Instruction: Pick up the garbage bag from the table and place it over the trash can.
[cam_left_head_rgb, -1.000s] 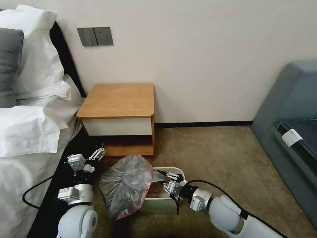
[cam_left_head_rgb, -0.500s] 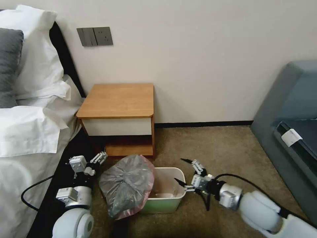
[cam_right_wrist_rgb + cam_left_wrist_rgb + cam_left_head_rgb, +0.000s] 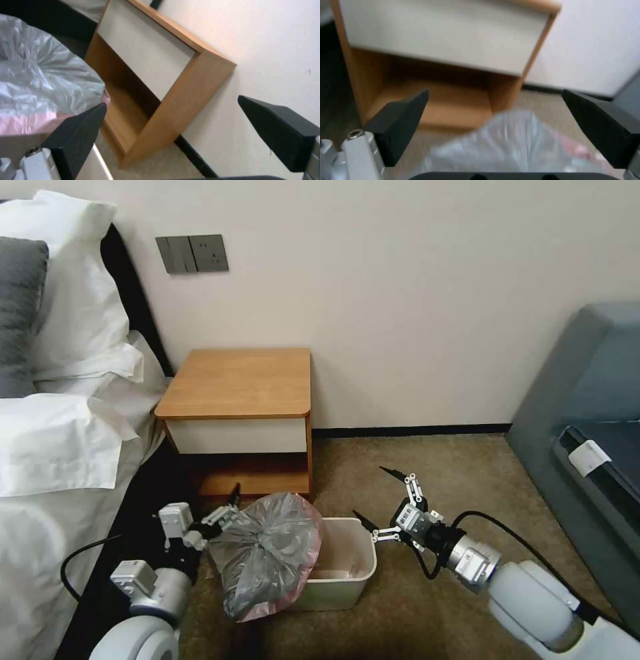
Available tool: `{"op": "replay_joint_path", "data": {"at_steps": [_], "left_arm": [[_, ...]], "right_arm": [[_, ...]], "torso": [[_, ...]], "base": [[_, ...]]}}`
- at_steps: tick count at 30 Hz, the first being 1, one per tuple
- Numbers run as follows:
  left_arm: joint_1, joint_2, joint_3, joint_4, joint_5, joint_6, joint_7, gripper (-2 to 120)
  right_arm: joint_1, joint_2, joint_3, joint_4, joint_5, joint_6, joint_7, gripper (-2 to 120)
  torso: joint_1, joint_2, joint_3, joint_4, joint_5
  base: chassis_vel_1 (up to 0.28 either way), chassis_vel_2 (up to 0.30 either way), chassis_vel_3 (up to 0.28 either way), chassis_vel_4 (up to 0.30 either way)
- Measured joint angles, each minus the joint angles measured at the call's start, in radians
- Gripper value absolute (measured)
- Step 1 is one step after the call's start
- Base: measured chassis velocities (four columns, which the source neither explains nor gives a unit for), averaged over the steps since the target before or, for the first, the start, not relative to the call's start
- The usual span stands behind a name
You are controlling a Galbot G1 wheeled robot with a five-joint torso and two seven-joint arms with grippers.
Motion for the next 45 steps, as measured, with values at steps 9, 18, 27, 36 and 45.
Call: {"op": "replay_joint_path", "data": {"at_steps": [9,18,27,36,45], "left_arm": [[-0.015,-0.013,0.017,0.013,-0.037,0.219,-0.046,95],[-0.059,-0.033,0.057,0.070,-0.066,0.234,-0.053,95],[-0.058,-0.034,0.050,0.086,-0.080,0.223,-0.069,95],[-0.076,-0.047,0.060,0.119,-0.087,0.266,-0.080,79],[-0.112,-0.072,0.062,0.148,-0.082,0.355,-0.040,62]], "right_arm": [[0.000,0.060,-0.010,-0.074,-0.004,0.055,-0.005,100],[0.009,0.059,-0.011,-0.106,0.002,0.065,-0.005,100],[0.028,0.066,-0.027,-0.114,0.003,0.065,-0.004,100],[0.009,0.065,-0.022,-0.108,0.000,0.064,-0.002,100],[-0.012,0.060,-0.008,-0.088,0.000,0.064,0.004,100]], "torso": [[0.000,0.000,0.000,-0.0001,0.0000],[0.000,0.000,0.000,-0.0002,-0.0001],[0.000,0.000,0.000,-0.0001,0.0000],[0.000,0.000,0.000,-0.0001,0.0000],[0.000,0.000,0.000,-0.0001,0.0000]], "base": [[0.000,0.000,0.000,0.000],[0.000,0.000,0.000,0.000],[0.000,0.000,0.000,0.000],[0.000,0.000,0.000,0.000],[0.000,0.000,0.000,0.000]]}}
